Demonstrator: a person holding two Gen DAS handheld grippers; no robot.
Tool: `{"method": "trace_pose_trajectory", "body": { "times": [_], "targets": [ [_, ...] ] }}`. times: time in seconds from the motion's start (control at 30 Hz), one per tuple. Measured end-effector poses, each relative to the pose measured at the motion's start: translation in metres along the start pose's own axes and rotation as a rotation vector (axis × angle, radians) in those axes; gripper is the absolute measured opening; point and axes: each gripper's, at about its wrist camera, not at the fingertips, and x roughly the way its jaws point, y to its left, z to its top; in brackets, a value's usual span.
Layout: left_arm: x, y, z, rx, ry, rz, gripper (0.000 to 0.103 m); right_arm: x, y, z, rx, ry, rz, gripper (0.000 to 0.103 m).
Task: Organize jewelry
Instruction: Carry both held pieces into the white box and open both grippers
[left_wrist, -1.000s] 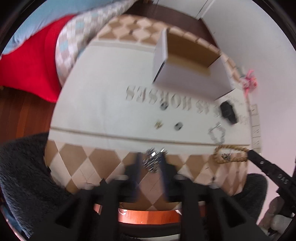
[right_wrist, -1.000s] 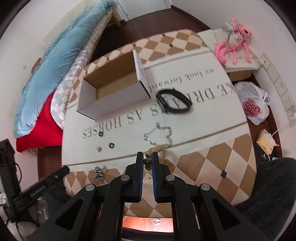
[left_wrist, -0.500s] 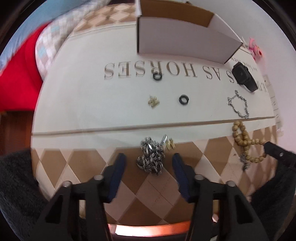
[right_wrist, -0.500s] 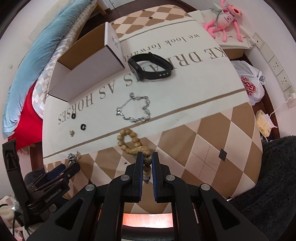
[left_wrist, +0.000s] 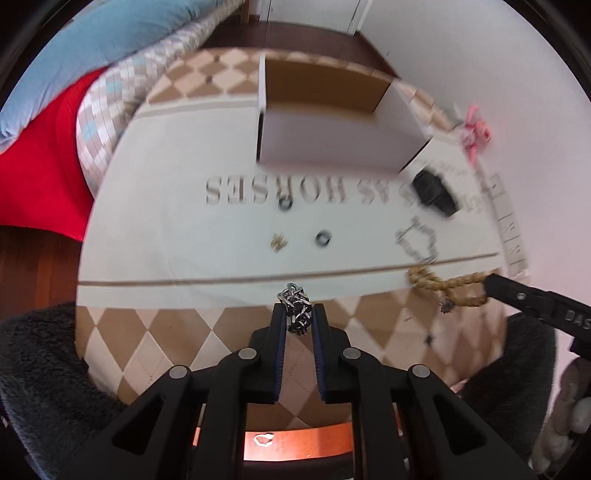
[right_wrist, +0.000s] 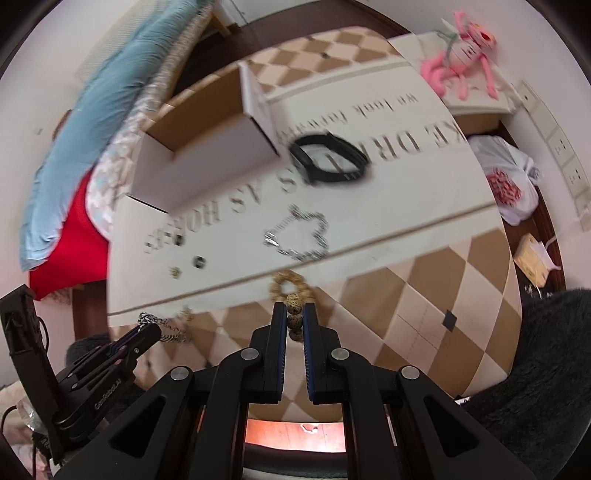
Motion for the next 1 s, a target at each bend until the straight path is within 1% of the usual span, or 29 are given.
{"method": "trace_pose_trajectory", "body": {
  "times": [0.2, 0.3, 0.43, 0.5, 0.57, 0.6, 0.67, 0.7, 0.83, 0.9, 1.0],
  "targets": [
    [-0.055, -0.016, 0.035, -0.012, -0.12, -0.085, 0.01, -0.037, 0.024, 0.025, -0.054, -0.051, 0.079, 0.009],
    [-0.071, -0.023, 0.063, -0.01, -0.151, -0.129, 0.01, -0.055, 0.035, 0.044, -0.075, -0.082, 0.119, 0.009],
    [-0.072, -0.03, 0.11, 0.001, -0.176, -0.135, 0.01, -0.073, 0.056, 0.083, -0.118, -0.134, 0.159, 0.009],
    [-0.067, -0.029, 0.133, -0.003, -0.172, -0.137, 0.01, -0.075, 0.067, 0.104, -0.15, -0.154, 0.15, 0.009],
    [-0.056, -0.027, 0.155, -0.006, -0.151, -0.144, 0.01, -0.072, 0.073, 0.122, -0.159, -0.165, 0.145, 0.009],
    [-0.05, -0.025, 0.163, -0.016, -0.143, -0.142, 0.01, -0.065, 0.078, 0.136, -0.171, -0.155, 0.136, 0.009],
    [-0.032, -0.021, 0.182, -0.015, -0.113, -0.132, 0.011, -0.053, 0.083, 0.152, -0.177, -0.142, 0.125, 0.009],
    [-0.022, -0.02, 0.189, -0.015, -0.096, -0.126, 0.011, -0.041, 0.086, 0.163, -0.179, -0.123, 0.112, 0.009],
    [0.009, -0.014, 0.207, -0.015, -0.031, -0.105, 0.011, -0.005, 0.092, 0.185, -0.197, -0.071, 0.08, 0.009],
    [0.021, -0.01, 0.214, -0.03, 0.0, -0.073, 0.012, 0.011, 0.094, 0.195, -0.203, -0.052, 0.063, 0.009],
    [0.035, -0.004, 0.226, -0.052, 0.041, -0.044, 0.013, 0.034, 0.094, 0.207, -0.202, -0.012, 0.052, 0.01]
  ]
}}
